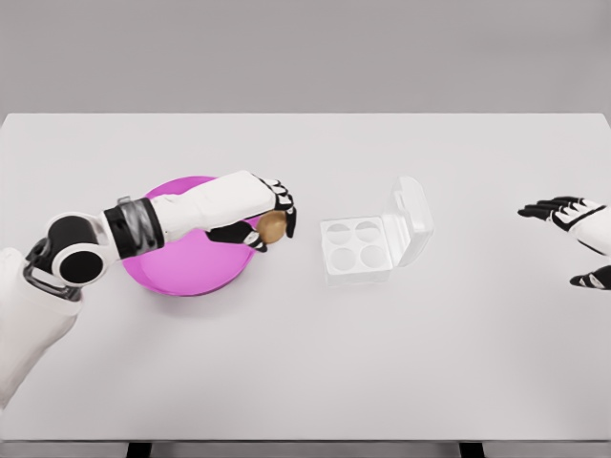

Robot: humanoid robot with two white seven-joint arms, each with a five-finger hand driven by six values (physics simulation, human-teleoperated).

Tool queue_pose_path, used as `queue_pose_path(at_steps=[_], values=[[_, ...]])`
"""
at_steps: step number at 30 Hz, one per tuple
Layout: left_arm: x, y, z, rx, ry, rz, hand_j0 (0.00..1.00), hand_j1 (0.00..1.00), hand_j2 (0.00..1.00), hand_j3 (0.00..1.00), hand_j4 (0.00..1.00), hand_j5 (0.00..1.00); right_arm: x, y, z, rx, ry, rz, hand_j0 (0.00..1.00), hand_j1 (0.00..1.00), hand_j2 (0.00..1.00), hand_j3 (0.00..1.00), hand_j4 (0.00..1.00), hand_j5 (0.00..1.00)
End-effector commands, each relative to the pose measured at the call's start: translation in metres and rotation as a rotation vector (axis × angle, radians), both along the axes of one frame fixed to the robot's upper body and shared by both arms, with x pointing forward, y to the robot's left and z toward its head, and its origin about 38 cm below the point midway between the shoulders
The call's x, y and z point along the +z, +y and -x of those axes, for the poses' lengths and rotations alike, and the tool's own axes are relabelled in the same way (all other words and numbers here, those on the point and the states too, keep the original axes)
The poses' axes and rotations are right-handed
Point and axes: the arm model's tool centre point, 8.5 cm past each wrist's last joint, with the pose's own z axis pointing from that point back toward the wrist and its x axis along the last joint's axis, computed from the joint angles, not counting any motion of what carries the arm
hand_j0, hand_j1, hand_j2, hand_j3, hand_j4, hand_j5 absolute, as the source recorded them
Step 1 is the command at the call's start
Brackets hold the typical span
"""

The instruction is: Pack egg into the box and close the box lid

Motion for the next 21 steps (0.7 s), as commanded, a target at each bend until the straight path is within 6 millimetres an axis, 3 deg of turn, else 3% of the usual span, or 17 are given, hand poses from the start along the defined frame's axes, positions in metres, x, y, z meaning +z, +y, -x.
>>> queue_pose_path(at_steps=[1, 21], values=[[0.000, -0.009, 0.001, -0.012, 0.006, 0.024, 0.37, 0.37, 0.37, 0.37, 0.37, 0.37, 0.001, 0.000, 0.000, -0.002, 0.000, -0.006, 1.00, 1.00, 1.00, 1.00, 1.00, 1.00], [0.000, -0.044, 0.003, -0.042, 0.021, 0.103, 0.37, 0.37, 0.37, 0.37, 0.37, 0.37, 0.000, 0.000, 0.000, -0.001, 0.000, -0.008, 1.00, 1.00, 1.00, 1.00, 1.00, 1.00]])
